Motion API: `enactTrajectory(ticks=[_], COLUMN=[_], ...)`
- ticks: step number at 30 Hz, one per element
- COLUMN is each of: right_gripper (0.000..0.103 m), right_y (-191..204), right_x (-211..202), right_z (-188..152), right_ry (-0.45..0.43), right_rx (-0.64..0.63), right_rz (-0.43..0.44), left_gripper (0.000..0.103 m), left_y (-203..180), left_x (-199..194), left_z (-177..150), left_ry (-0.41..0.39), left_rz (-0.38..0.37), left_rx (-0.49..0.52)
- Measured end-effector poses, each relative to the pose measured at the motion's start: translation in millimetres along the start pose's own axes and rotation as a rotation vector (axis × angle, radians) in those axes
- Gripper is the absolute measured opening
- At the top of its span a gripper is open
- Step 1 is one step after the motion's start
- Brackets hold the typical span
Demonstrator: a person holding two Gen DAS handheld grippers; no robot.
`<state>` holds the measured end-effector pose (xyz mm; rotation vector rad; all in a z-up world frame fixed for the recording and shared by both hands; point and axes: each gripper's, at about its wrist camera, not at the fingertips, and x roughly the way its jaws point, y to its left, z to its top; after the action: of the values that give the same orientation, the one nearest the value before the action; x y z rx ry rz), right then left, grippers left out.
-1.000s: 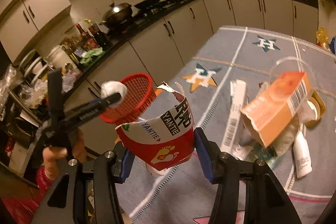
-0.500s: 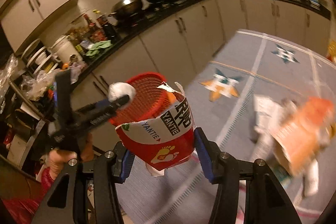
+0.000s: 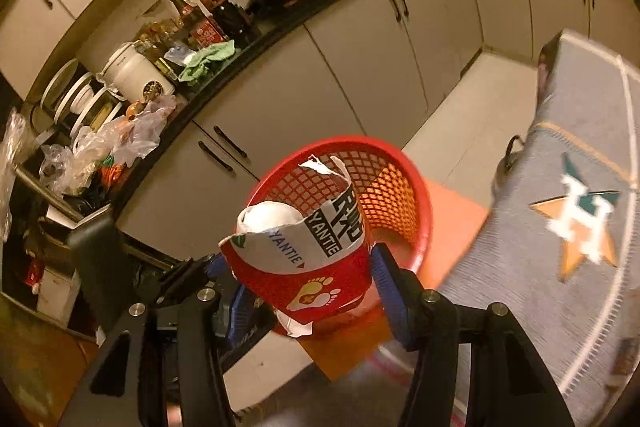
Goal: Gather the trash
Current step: 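Carry the tissue bundle and paper cup to the red basket and release both, then return both tools to the trash pile on the table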
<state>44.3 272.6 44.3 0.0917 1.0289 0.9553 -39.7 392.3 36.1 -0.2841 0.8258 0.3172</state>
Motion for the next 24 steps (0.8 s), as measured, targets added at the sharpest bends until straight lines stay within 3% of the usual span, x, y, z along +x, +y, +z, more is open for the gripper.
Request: enactTrajectory(ticks=[5, 7, 10, 19, 24], right_gripper=[0.063, 0.076, 0.084, 0.084, 0.084], right_y=[-6, -6, -10, -18, -17], right_x=[19, 20, 15, -22, -57], right_z=[7, 8, 9, -1, -20], right_ry=[0.021, 0.027, 0.007, -0.043, -0.084], right_rx=[0.033, 0.034, 0.052, 0.069, 0.043], right_rz=[-0.011, -0.009, -0.012, 0.000, -0.017], left_gripper=[0.048, 0.056, 0.071, 0.071, 0.072], left_y=[2, 1, -1, -4, -15], left_x=[8, 9, 8, -10, -38], left_z=[-2, -2, -2, -2, -9], left_ry=[0.020, 0.019, 0.006, -0.014, -0.058], left_rz=[0.003, 0.001, 0.010, 0.002, -0.009], left_rx=[0.005, 0.006, 0.007, 0.008, 0.024])
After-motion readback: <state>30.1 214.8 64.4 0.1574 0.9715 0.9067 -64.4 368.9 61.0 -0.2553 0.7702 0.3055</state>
